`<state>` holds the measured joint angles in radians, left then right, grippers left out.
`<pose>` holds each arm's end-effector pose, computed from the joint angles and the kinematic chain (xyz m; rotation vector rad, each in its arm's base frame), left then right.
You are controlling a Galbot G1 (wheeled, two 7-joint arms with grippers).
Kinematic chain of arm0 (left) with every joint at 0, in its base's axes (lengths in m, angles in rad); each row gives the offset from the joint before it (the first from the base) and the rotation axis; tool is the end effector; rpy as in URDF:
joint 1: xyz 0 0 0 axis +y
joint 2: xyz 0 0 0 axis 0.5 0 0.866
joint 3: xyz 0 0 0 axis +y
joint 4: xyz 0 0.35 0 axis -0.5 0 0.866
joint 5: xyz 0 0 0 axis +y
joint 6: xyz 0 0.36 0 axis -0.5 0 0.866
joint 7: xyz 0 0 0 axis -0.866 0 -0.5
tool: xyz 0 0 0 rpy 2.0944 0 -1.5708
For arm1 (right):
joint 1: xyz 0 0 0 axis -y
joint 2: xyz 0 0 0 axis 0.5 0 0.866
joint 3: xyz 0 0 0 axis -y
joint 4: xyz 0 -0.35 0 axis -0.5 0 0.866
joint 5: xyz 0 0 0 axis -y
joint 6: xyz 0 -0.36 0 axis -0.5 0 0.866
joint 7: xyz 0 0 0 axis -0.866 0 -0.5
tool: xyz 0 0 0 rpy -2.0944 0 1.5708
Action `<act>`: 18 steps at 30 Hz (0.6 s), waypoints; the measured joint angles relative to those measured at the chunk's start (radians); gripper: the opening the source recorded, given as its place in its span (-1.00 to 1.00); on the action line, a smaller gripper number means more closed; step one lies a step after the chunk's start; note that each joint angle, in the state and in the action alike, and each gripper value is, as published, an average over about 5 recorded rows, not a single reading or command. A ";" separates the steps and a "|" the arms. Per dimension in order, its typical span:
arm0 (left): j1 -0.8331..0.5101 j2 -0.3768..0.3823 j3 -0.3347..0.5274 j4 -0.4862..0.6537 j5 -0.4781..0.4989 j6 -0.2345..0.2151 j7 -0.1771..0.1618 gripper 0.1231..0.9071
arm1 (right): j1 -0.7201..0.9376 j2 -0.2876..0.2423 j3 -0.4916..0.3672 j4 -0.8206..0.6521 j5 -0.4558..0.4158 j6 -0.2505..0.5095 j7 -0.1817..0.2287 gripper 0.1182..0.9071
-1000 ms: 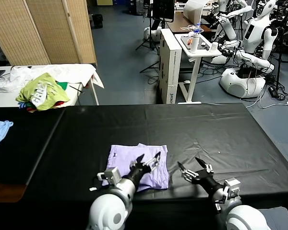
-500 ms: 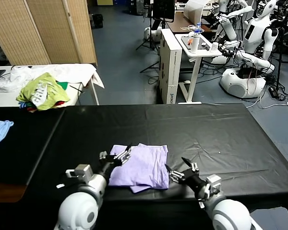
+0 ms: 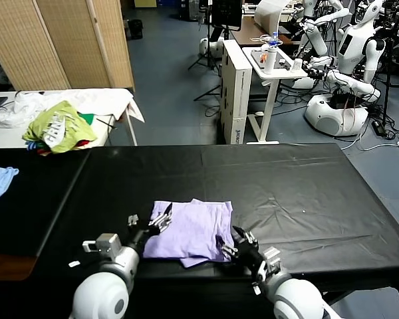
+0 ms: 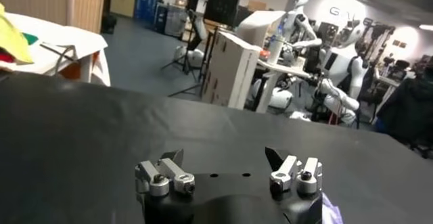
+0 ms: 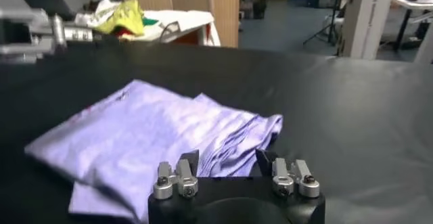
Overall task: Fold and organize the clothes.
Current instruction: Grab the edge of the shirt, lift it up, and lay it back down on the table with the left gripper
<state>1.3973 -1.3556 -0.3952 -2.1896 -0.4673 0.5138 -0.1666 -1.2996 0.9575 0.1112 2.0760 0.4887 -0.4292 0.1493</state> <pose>0.2231 -0.0065 -0.2368 -0.2544 -2.7859 0.3204 0.2254 0.0021 -0.2816 0.6237 -2.6308 0.1395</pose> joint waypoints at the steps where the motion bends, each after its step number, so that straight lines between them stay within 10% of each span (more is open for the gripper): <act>1: 0.003 0.000 -0.002 0.000 0.002 -0.001 0.000 1.00 | -0.003 0.000 0.006 0.003 0.011 0.009 -0.002 0.76; 18: 0.018 0.007 -0.064 0.060 -0.015 -0.074 0.064 1.00 | -0.084 -0.028 0.197 0.105 0.197 0.109 -0.011 1.00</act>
<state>1.4153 -1.3489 -0.4596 -2.1296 -0.4827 0.4393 -0.1028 -1.3834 0.9297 0.3079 2.1812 0.6859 -0.3203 0.1381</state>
